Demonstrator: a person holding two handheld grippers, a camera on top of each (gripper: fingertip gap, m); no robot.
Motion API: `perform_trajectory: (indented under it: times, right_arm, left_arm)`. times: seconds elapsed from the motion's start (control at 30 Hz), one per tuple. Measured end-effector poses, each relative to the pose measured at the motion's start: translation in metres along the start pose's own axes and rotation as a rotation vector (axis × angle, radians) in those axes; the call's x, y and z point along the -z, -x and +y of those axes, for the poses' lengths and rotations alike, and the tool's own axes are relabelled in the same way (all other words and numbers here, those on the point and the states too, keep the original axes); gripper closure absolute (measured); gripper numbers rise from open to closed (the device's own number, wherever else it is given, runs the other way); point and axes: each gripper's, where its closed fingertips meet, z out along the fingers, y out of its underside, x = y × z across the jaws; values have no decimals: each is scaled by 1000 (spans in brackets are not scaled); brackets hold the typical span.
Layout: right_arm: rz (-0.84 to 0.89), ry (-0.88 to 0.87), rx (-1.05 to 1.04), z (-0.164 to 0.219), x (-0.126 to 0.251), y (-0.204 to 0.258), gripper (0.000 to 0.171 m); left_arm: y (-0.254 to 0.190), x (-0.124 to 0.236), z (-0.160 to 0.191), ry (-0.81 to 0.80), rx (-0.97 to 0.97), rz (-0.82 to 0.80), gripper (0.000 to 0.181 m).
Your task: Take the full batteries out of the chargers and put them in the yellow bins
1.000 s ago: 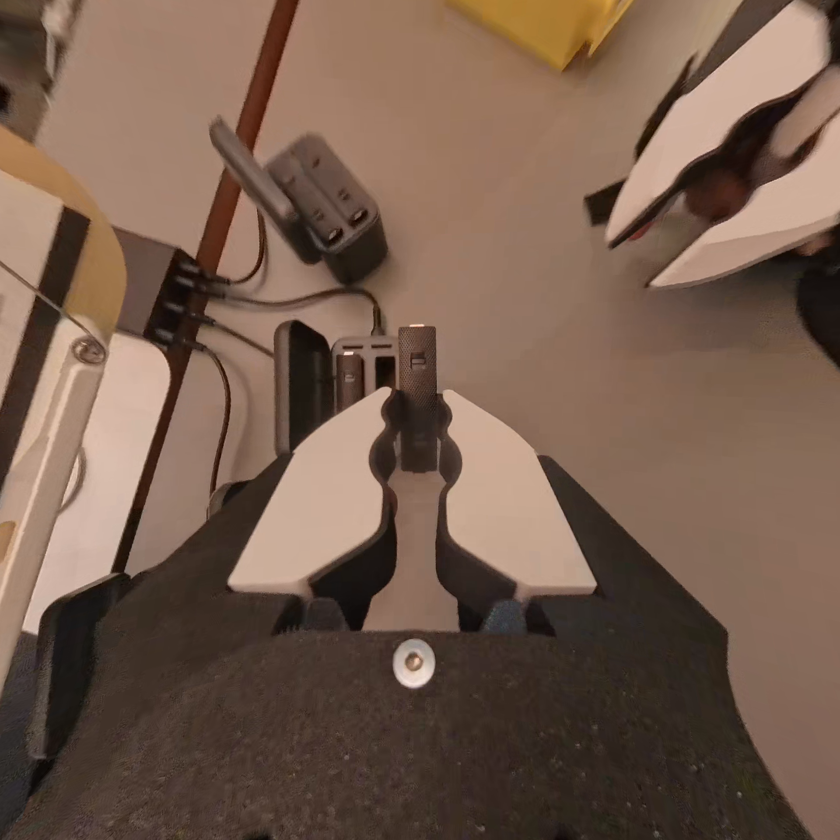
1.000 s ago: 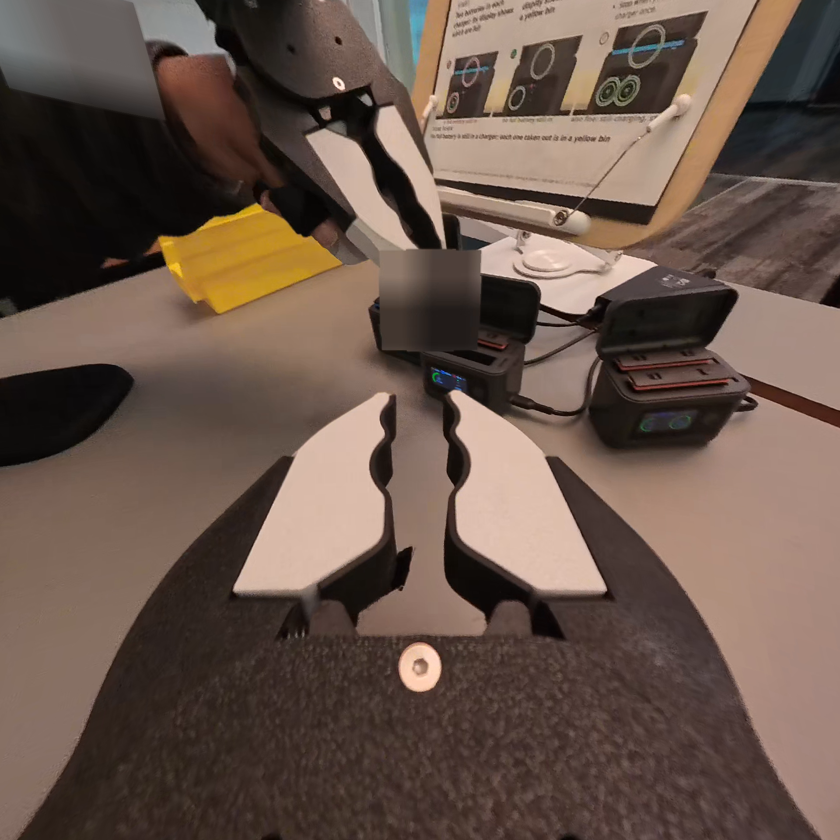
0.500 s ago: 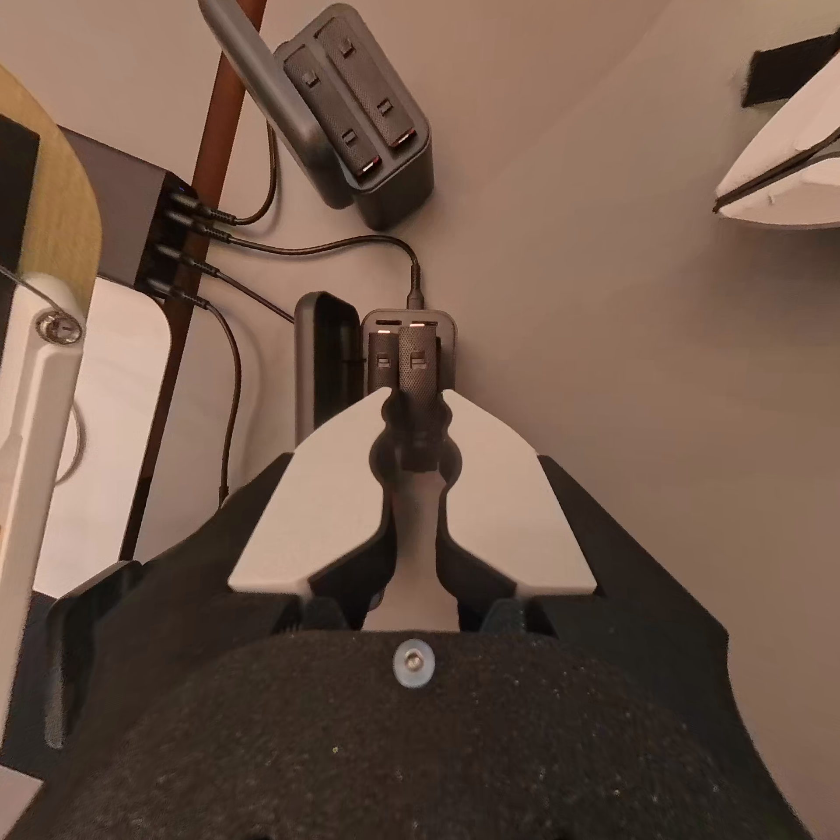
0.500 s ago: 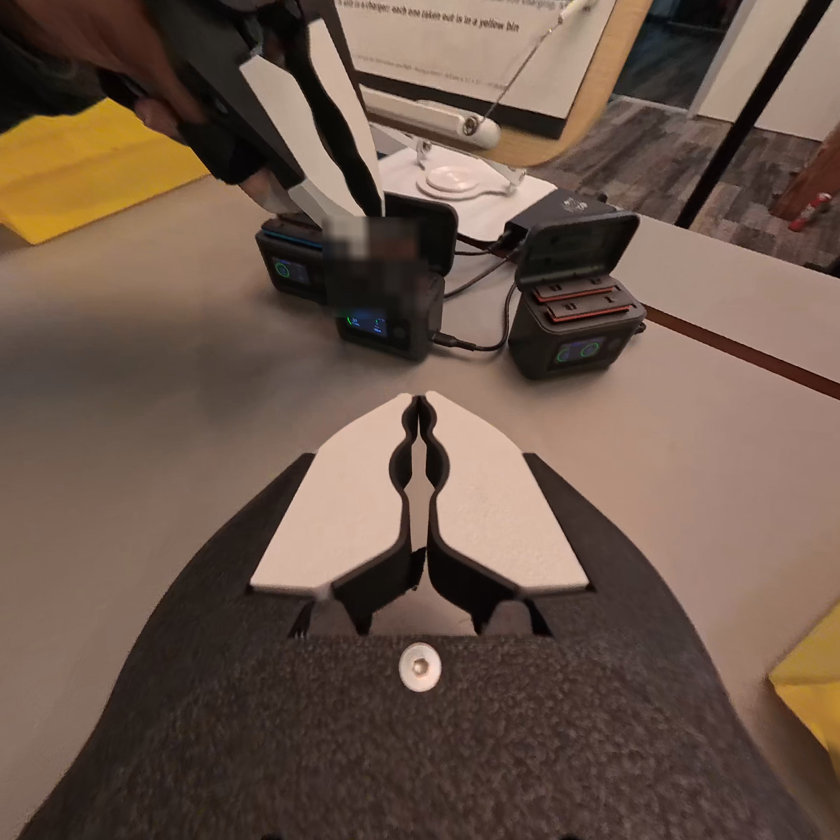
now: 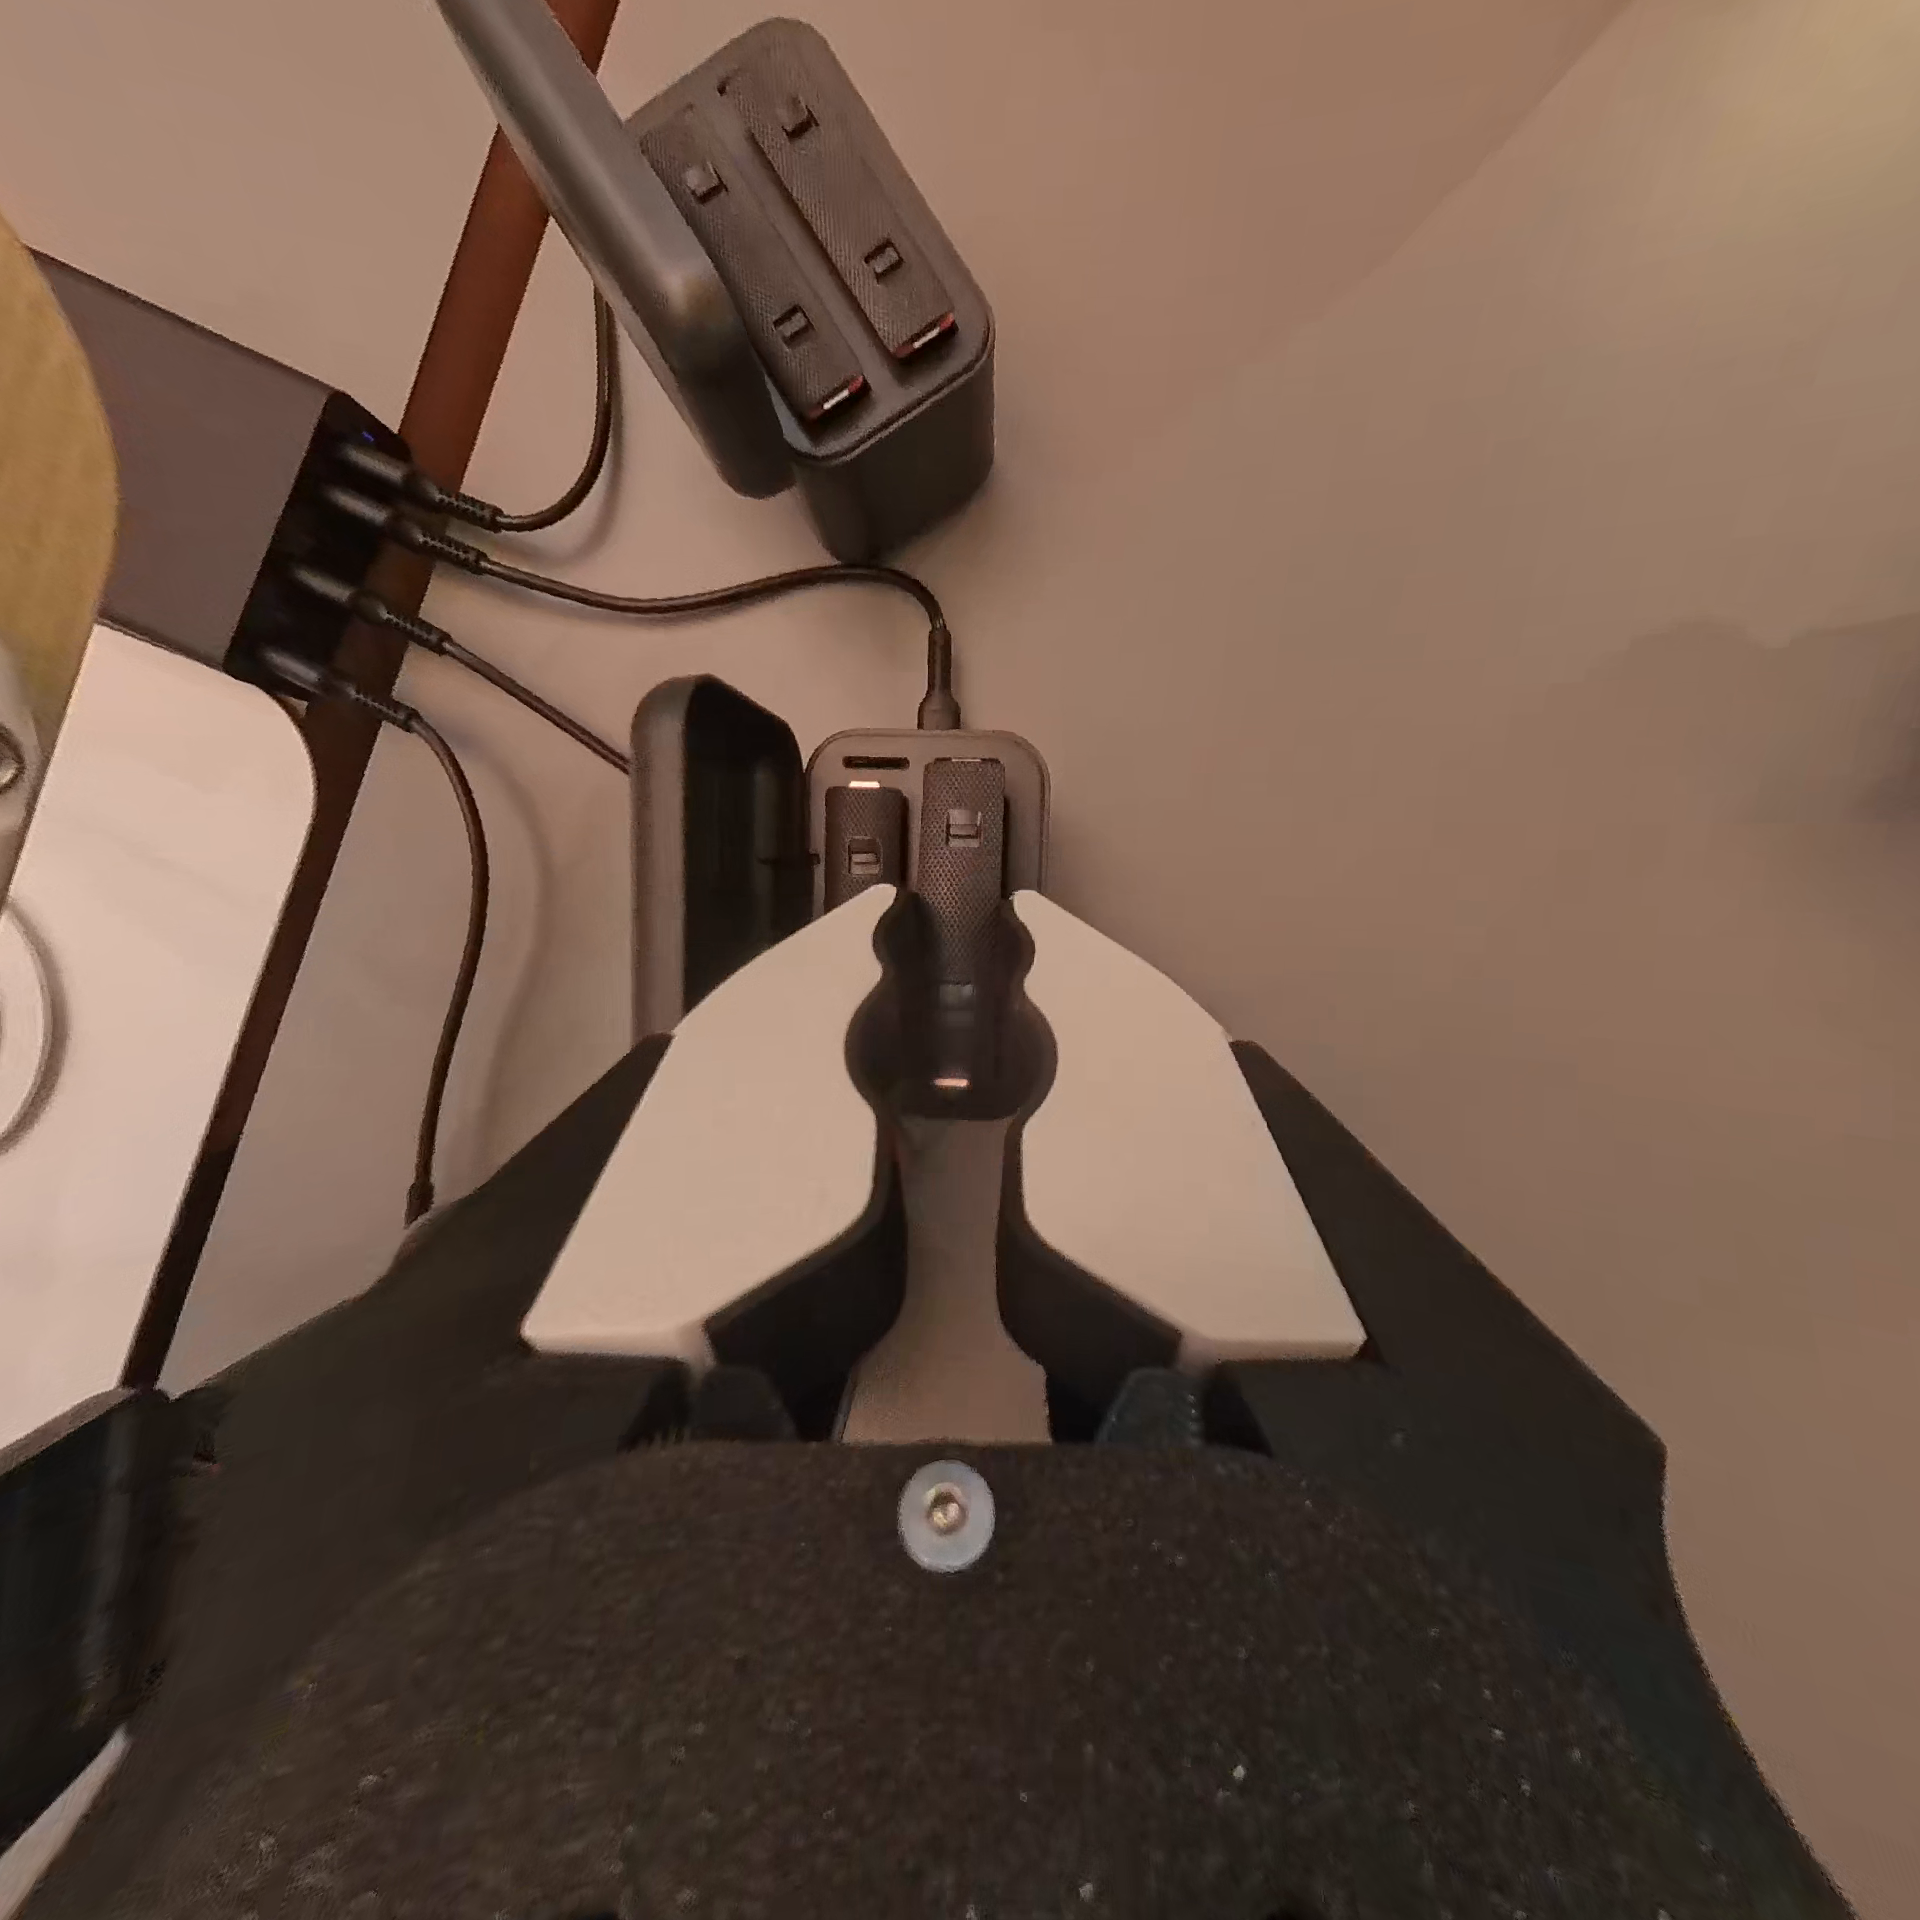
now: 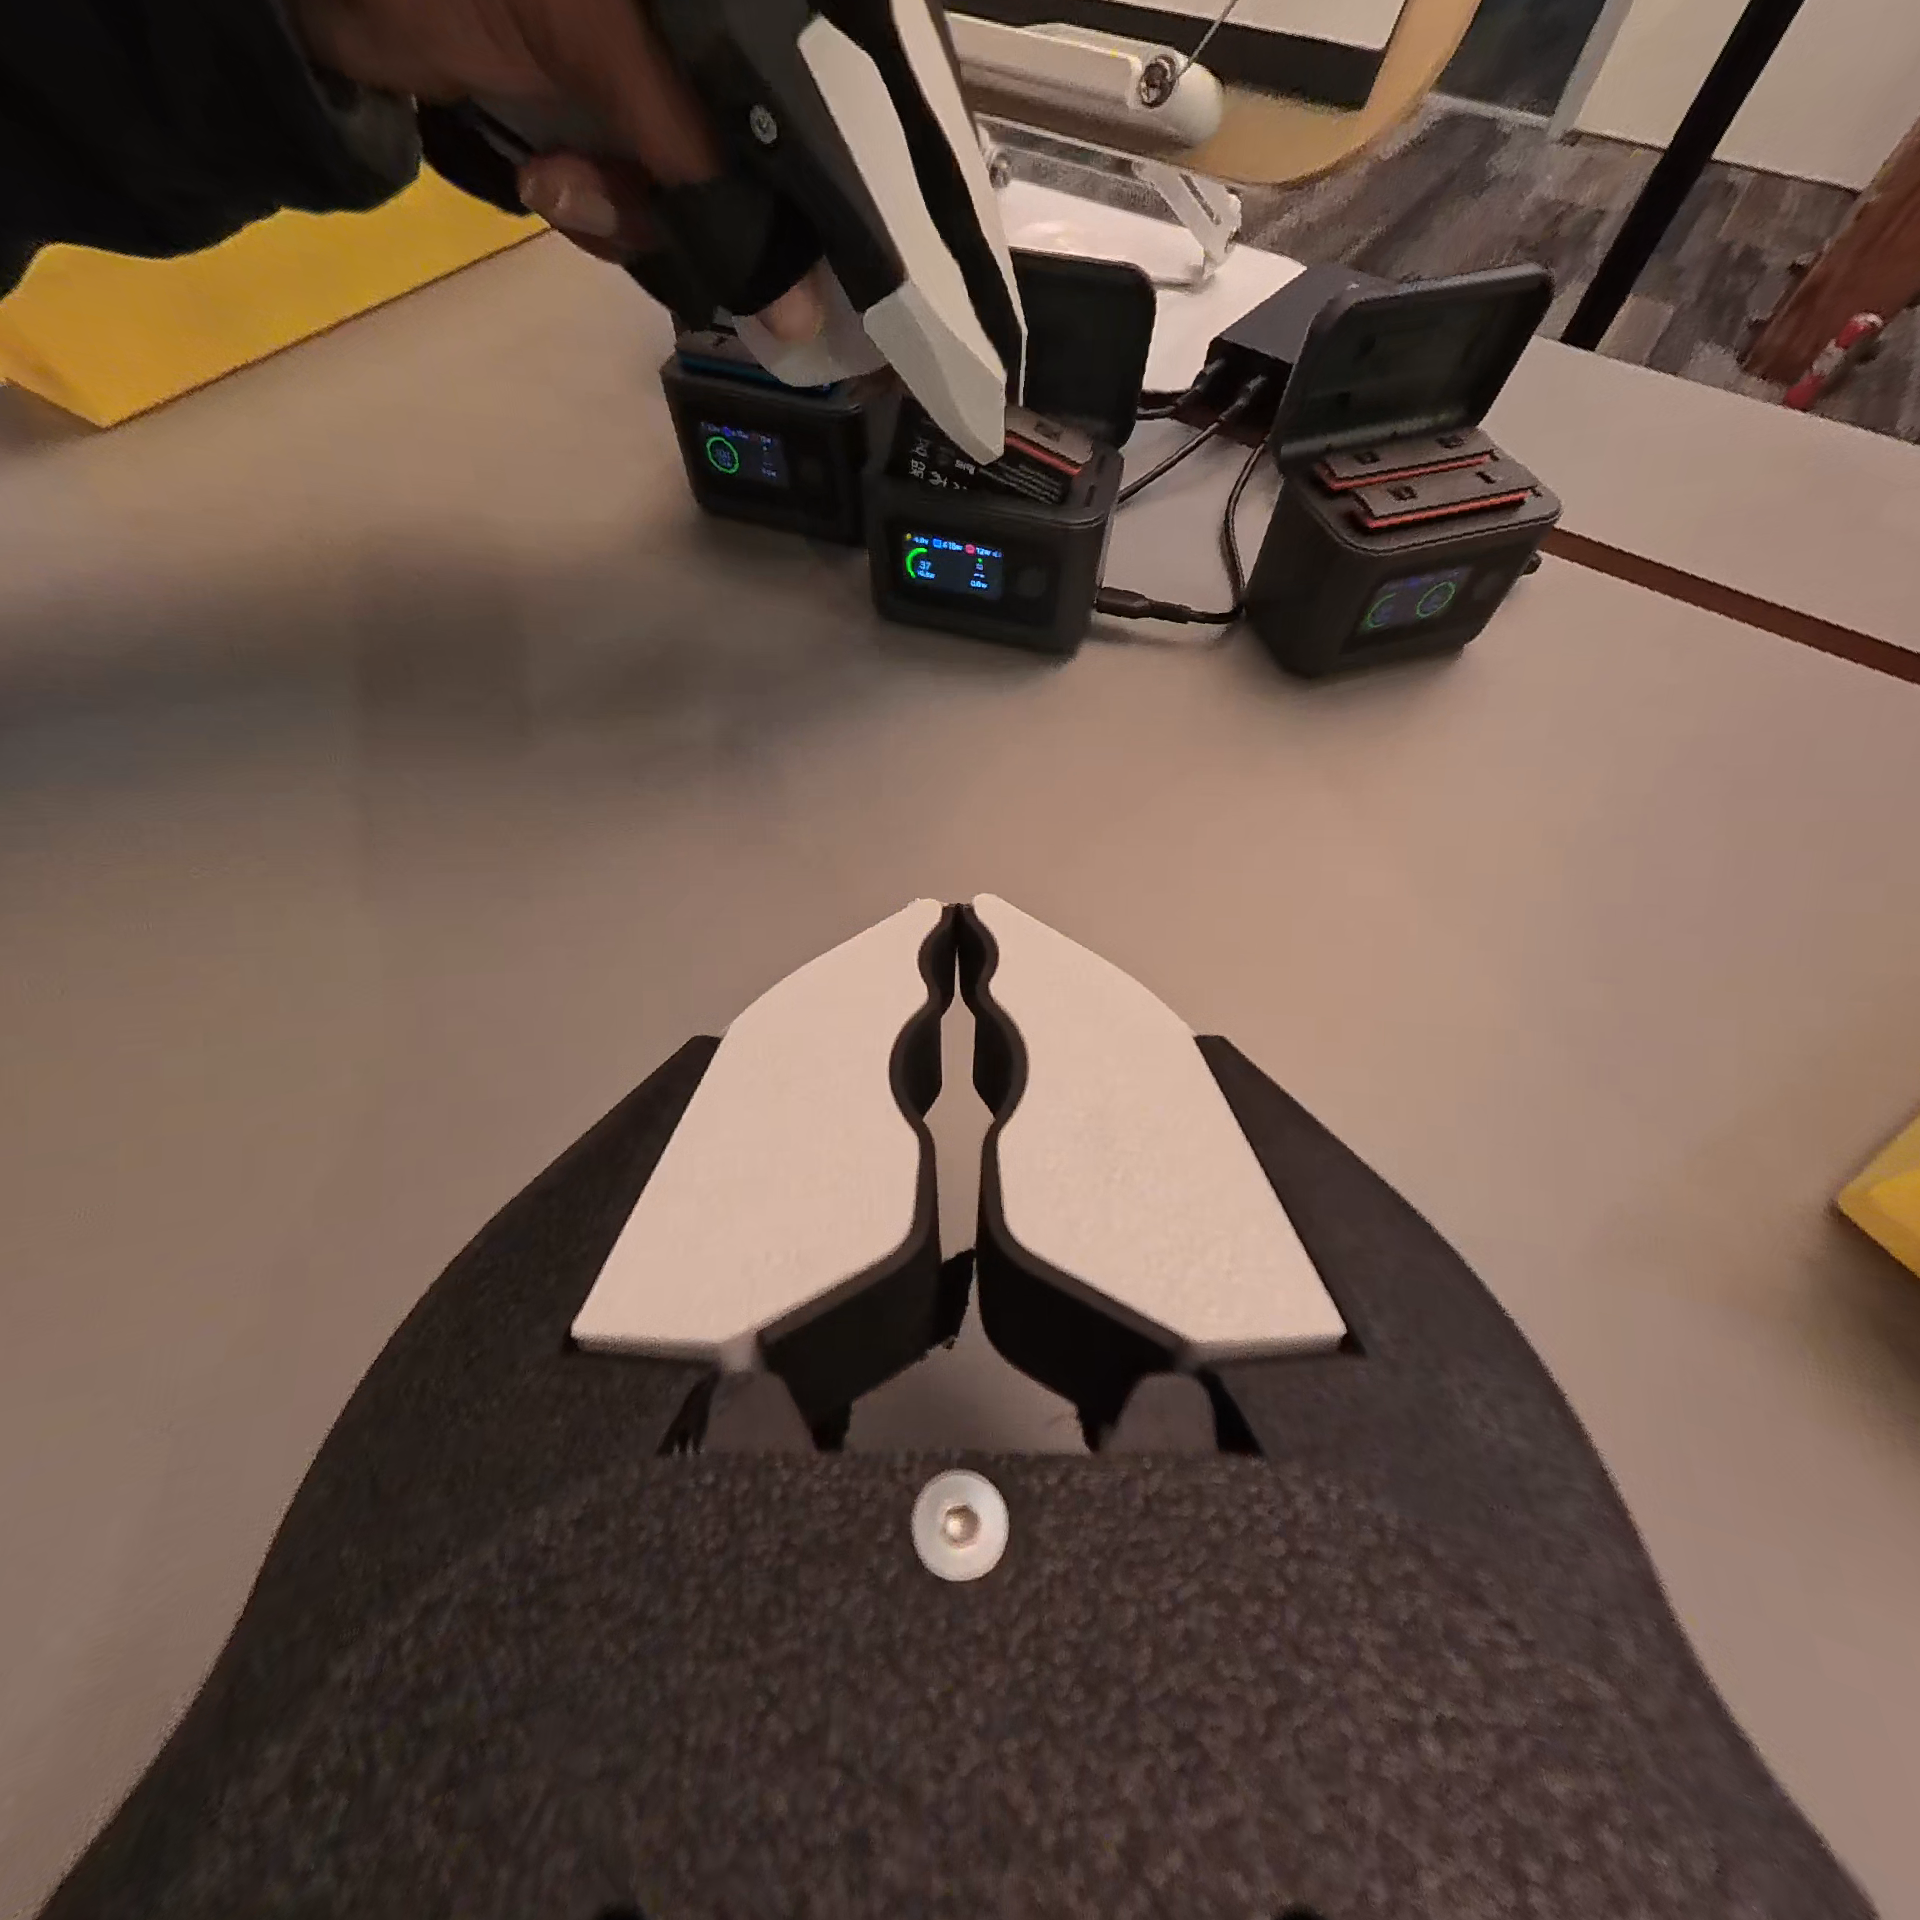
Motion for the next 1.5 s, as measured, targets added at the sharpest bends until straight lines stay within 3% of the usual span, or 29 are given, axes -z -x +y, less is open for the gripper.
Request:
perform_trajectory:
  times: [0.47, 0.87, 1.0, 1.27, 1.5]
  right_arm:
    - [11, -26, -74, 4, -3, -3, 171]
    - [11, -48, -60, 5, 18, 9, 171]
    - [4, -59, -78, 8, 22, 6, 171]
    - [-22, -86, -101, 5, 24, 6, 171]
    - [-35, -98, -110, 4, 26, 6, 171]
  left_arm:
    - [-1, 5, -7, -449, 137, -25, 166]
    - [-5, 3, -5, -391, -10, -212, 166]
    - [-5, 3, -6, -442, -57, -310, 166]
    - [-8, 14, -20, -615, -10, -338, 166]
    - [-11, 11, -13, -675, -16, -376, 166]
